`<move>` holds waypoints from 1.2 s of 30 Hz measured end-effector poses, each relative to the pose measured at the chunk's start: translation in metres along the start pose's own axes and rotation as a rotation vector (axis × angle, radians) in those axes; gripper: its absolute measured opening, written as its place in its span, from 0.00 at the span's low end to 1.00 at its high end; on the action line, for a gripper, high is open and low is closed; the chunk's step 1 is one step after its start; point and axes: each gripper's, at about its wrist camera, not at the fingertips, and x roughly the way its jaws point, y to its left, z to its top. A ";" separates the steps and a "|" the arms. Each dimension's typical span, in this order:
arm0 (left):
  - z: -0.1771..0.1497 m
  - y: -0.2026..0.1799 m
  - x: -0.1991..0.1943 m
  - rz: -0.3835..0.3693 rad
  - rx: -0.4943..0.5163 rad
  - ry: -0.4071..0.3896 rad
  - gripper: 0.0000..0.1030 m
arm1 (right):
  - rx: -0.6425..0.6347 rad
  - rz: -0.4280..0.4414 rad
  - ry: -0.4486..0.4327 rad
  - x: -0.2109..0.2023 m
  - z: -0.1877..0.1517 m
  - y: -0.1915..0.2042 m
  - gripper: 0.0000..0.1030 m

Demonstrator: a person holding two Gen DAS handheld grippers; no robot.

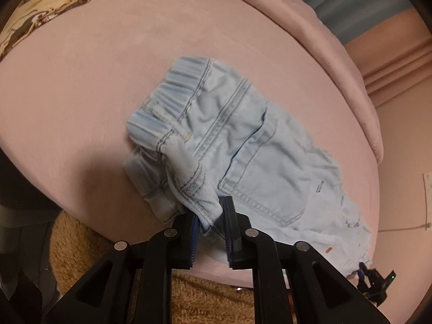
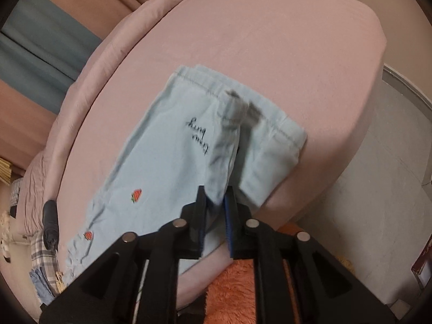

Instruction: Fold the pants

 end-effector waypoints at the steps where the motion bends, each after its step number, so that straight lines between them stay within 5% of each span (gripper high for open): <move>1: 0.002 0.001 -0.002 -0.004 -0.010 -0.008 0.24 | -0.005 -0.019 -0.034 -0.005 0.006 0.000 0.43; 2: 0.004 0.003 -0.005 -0.001 -0.020 -0.024 0.26 | -0.004 -0.032 -0.071 -0.011 0.011 -0.002 0.65; 4: 0.008 0.007 -0.006 0.014 -0.034 -0.055 0.31 | 0.012 -0.010 -0.131 -0.017 0.024 -0.006 0.71; 6: 0.015 0.008 0.003 0.010 -0.042 -0.062 0.31 | 0.052 0.018 -0.110 -0.010 0.030 -0.016 0.64; 8: 0.018 0.006 0.012 0.033 -0.029 -0.061 0.27 | 0.065 -0.005 -0.090 0.002 0.037 -0.021 0.23; 9: 0.018 0.005 0.010 0.058 -0.024 -0.070 0.15 | 0.052 -0.048 -0.091 0.004 0.036 -0.019 0.11; 17: 0.001 0.009 -0.015 0.044 0.034 -0.102 0.13 | 0.003 -0.041 -0.263 -0.054 0.031 -0.004 0.07; 19: -0.003 0.019 0.009 0.088 0.023 -0.040 0.13 | -0.013 -0.099 -0.238 -0.042 0.032 -0.011 0.07; 22: -0.004 0.025 0.019 0.086 0.011 -0.041 0.13 | -0.016 -0.189 -0.121 0.002 0.032 -0.031 0.07; 23: -0.003 0.023 0.018 0.091 0.016 -0.038 0.13 | -0.045 -0.205 -0.144 0.004 0.030 -0.030 0.07; 25: 0.000 0.020 0.019 0.106 0.035 -0.022 0.13 | -0.091 -0.261 -0.137 0.002 0.034 -0.021 0.09; 29: 0.004 0.015 0.012 0.107 0.026 -0.030 0.18 | -0.133 -0.341 -0.137 -0.013 0.041 0.001 0.46; 33: 0.009 0.018 -0.002 0.083 -0.001 -0.074 0.30 | -0.262 -0.273 -0.177 -0.036 0.032 0.048 0.55; 36: 0.016 0.021 0.001 0.050 -0.007 -0.092 0.31 | -0.396 -0.120 -0.130 -0.029 0.022 0.103 0.56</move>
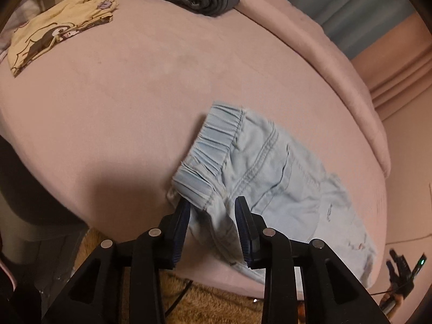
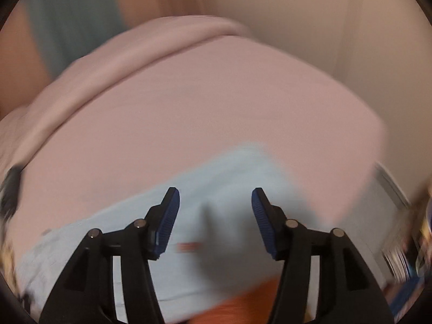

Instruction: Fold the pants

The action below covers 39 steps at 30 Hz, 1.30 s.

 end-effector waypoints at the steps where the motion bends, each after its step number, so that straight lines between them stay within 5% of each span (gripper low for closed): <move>1: 0.003 0.001 0.004 -0.008 0.003 0.001 0.31 | -0.070 0.107 0.029 0.007 0.000 0.031 0.55; 6: 0.006 0.019 0.014 -0.045 -0.019 -0.002 0.42 | -0.313 0.355 0.169 0.042 -0.018 0.155 0.54; 10: -0.002 0.023 0.013 -0.026 -0.014 -0.041 0.32 | -0.466 0.510 0.307 0.075 -0.047 0.249 0.54; 13: -0.008 0.024 0.009 -0.017 -0.006 -0.055 0.27 | -0.570 0.525 0.347 0.094 -0.074 0.296 0.54; 14: -0.010 0.025 0.007 -0.027 -0.011 -0.055 0.26 | -0.611 0.505 0.349 0.103 -0.081 0.307 0.46; 16: -0.012 0.026 0.002 -0.039 -0.012 -0.055 0.21 | -0.663 0.465 0.371 0.119 -0.094 0.319 0.18; 19: -0.016 0.019 -0.011 -0.016 0.017 -0.078 0.21 | -0.616 0.449 0.356 0.116 -0.086 0.325 0.10; 23: -0.014 0.017 -0.009 -0.001 0.051 -0.087 0.21 | -0.603 0.452 0.279 0.097 -0.071 0.328 0.08; 28: -0.014 0.023 0.014 0.027 0.055 -0.065 0.22 | -0.558 0.409 0.360 0.142 -0.081 0.333 0.07; 34: -0.013 0.022 0.008 0.020 0.058 -0.058 0.23 | -0.627 0.357 0.284 0.142 -0.082 0.348 0.03; 39: -0.015 0.010 -0.023 0.098 0.099 -0.086 0.53 | -0.601 0.397 0.291 0.135 -0.067 0.341 0.13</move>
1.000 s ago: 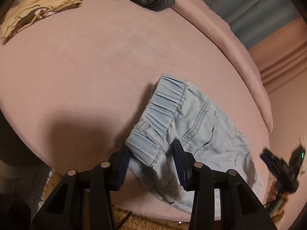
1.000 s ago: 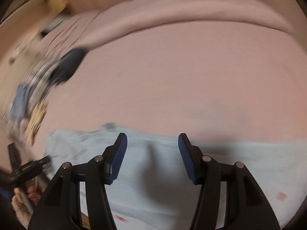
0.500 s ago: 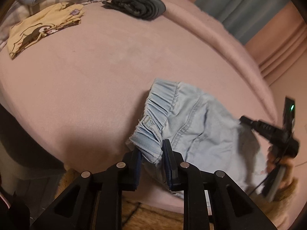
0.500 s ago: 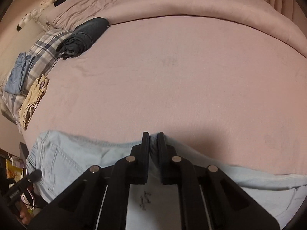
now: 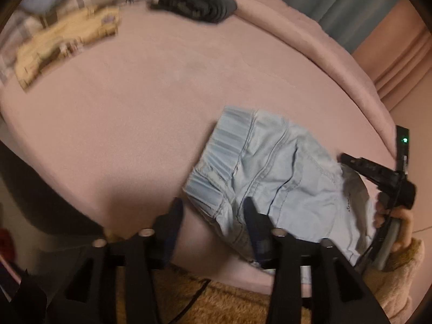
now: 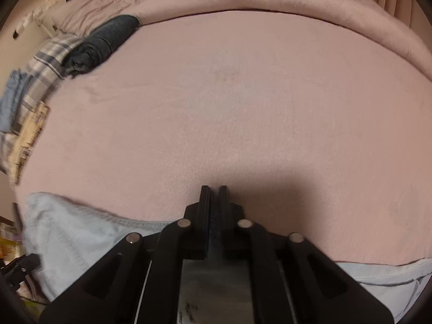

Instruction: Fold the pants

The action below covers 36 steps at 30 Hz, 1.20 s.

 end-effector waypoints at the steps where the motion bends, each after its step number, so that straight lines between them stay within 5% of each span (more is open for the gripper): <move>1: 0.001 0.000 -0.008 0.009 0.010 -0.025 0.62 | 0.013 -0.008 -0.013 -0.009 0.001 -0.006 0.21; 4: 0.009 -0.002 -0.036 0.021 0.017 -0.113 0.72 | 0.066 -0.024 -0.131 -0.063 -0.005 -0.044 0.54; 10: 0.022 -0.054 -0.039 -0.109 0.102 -0.137 0.72 | 0.335 -0.171 -0.251 -0.159 -0.066 -0.160 0.64; 14: 0.025 -0.120 -0.004 -0.231 0.222 -0.044 0.72 | 0.512 -0.342 -0.284 -0.208 -0.124 -0.243 0.69; 17: 0.024 -0.174 0.034 -0.323 0.289 0.061 0.70 | 0.673 -0.371 -0.284 -0.226 -0.157 -0.290 0.69; 24: 0.011 -0.251 0.103 -0.363 0.395 0.225 0.26 | 0.822 -0.360 -0.270 -0.235 -0.202 -0.357 0.69; 27: 0.008 -0.264 0.129 -0.274 0.423 0.255 0.21 | 0.814 -0.332 -0.255 -0.221 -0.195 -0.363 0.69; 30: 0.003 -0.267 0.142 -0.239 0.436 0.248 0.20 | 0.775 -0.311 -0.244 -0.211 -0.189 -0.374 0.65; 32: 0.005 -0.267 0.142 -0.242 0.433 0.237 0.20 | 0.724 -0.348 -0.222 -0.199 -0.180 -0.375 0.39; 34: 0.007 -0.267 0.144 -0.248 0.423 0.239 0.20 | 0.688 -0.442 -0.190 -0.187 -0.172 -0.376 0.27; 36: 0.007 -0.267 0.141 -0.260 0.417 0.240 0.20 | 0.697 -0.438 -0.200 -0.186 -0.168 -0.377 0.19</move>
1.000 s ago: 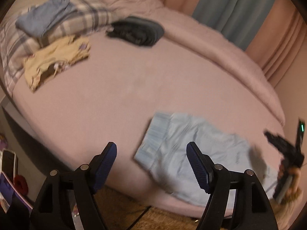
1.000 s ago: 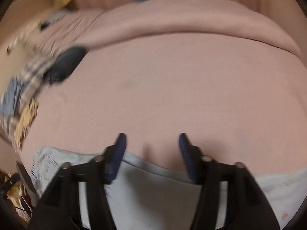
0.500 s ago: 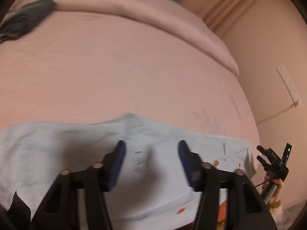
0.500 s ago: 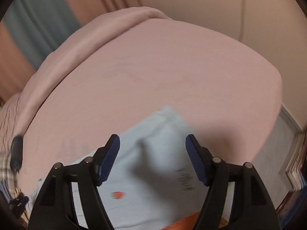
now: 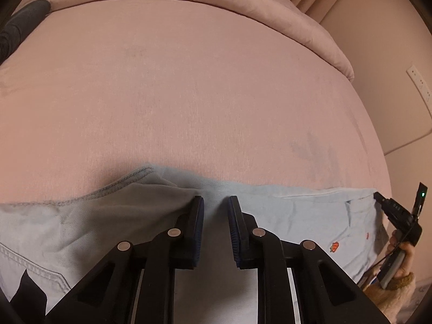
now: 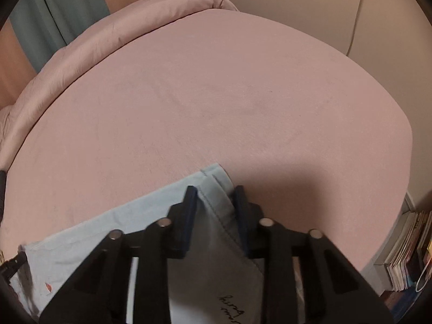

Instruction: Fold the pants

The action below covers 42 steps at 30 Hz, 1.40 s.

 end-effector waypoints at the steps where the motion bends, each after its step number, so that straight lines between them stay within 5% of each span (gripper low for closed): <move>1: 0.003 0.001 -0.003 -0.003 0.000 -0.005 0.20 | 0.009 0.012 -0.007 -0.004 0.002 0.001 0.14; 8: 0.011 0.000 -0.024 -0.022 -0.004 -0.060 0.20 | 0.058 0.084 -0.108 -0.035 0.017 0.005 0.13; 13: 0.011 0.000 -0.022 -0.009 0.002 -0.039 0.20 | 0.043 -0.004 -0.027 -0.017 0.013 0.009 0.23; 16: 0.013 -0.004 -0.014 -0.008 0.015 -0.018 0.20 | 0.096 0.035 0.006 -0.006 0.010 -0.003 0.21; 19: 0.011 -0.005 -0.009 0.005 0.017 -0.006 0.20 | 0.107 0.090 -0.012 -0.013 0.008 -0.010 0.14; 28: 0.011 -0.005 -0.016 -0.002 -0.003 -0.035 0.20 | 0.076 0.134 -0.108 -0.044 0.014 0.005 0.13; 33: 0.008 -0.009 -0.017 0.004 0.000 -0.035 0.20 | 0.072 0.072 -0.027 -0.004 0.017 0.011 0.15; 35: 0.004 -0.014 -0.015 0.023 0.033 -0.028 0.20 | 0.077 0.021 0.036 0.016 0.015 0.010 0.30; 38: -0.002 -0.020 -0.016 0.049 0.069 -0.020 0.20 | 0.085 0.034 0.008 0.002 0.010 0.006 0.52; 42: -0.010 -0.025 -0.026 0.018 0.077 -0.025 0.20 | 0.115 0.015 -0.064 -0.048 0.000 -0.017 0.56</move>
